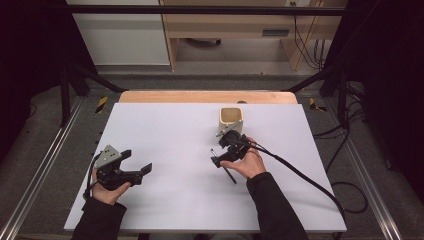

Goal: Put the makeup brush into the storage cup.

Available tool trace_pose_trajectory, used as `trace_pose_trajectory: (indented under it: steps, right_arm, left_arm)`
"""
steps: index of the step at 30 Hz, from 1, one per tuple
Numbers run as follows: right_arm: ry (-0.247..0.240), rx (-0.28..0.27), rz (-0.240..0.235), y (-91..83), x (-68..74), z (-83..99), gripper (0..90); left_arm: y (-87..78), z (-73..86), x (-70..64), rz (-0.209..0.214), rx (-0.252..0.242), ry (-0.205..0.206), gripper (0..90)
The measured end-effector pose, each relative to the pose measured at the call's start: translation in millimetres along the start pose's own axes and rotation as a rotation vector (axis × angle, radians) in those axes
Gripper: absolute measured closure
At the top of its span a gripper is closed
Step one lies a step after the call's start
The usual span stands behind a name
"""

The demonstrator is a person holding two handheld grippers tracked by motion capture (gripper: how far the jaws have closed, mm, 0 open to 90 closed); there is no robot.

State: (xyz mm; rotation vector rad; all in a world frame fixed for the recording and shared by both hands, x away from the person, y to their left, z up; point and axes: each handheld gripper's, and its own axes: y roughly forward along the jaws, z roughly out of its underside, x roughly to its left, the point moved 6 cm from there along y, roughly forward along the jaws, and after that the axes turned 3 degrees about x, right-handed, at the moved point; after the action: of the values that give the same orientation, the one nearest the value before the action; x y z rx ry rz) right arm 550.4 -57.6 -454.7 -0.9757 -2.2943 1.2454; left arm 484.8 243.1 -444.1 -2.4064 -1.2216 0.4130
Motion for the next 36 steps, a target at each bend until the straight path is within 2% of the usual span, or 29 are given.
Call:
trace_pose_trajectory:
  steps: [14, 15, 17, 18, 21, 22, 25, 26, 36]
  right_arm:
    - [-0.01, 0.102, 0.014, 21.7, -3.6, 5.1, 25.1]
    - [-0.012, 0.119, 0.013, 24.6, -3.4, 6.5, 28.2]
    - [-0.016, 0.118, 0.012, 26.0, -3.7, 6.9, 29.9]
    - [-0.009, 0.134, 0.011, 28.6, -2.9, 8.3, 34.5]
    - [-0.013, 0.147, 0.011, 30.8, -3.0, 9.5, 38.0]
    - [-0.013, 0.162, 0.0, 33.6, -2.4, 11.3, 42.7]
    - [-0.023, 0.168, 0.006, 36.5, -2.9, 12.6, 45.3]
    - [-0.021, 0.183, 0.004, 39.1, -2.5, 14.3, 48.6]
    - [-0.019, 0.222, 0.011, 48.2, -2.9, 19.3, 56.8]
  left_arm:
    - [0.3, 0.4, -0.3, 0.003, 0.004, 0.004, 6.0]
    - [0.3, 0.5, -0.3, 0.002, 0.005, 0.004, 6.0]
    - [0.4, 0.5, -0.5, 0.003, 0.005, 0.004, 6.1]
    - [0.4, 0.5, -0.8, 0.005, 0.006, 0.006, 6.1]
    - [0.5, 0.5, -1.0, 0.005, 0.006, 0.006, 6.2]
    - [0.7, 0.6, -1.1, 0.006, 0.007, 0.007, 6.2]
    - [0.7, 0.5, -1.1, 0.006, 0.007, 0.007, 6.2]
    - [0.8, 0.6, -1.2, 0.007, 0.007, 0.007, 6.2]
    - [0.8, 0.6, -1.5, 0.008, 0.007, 0.006, 6.2]
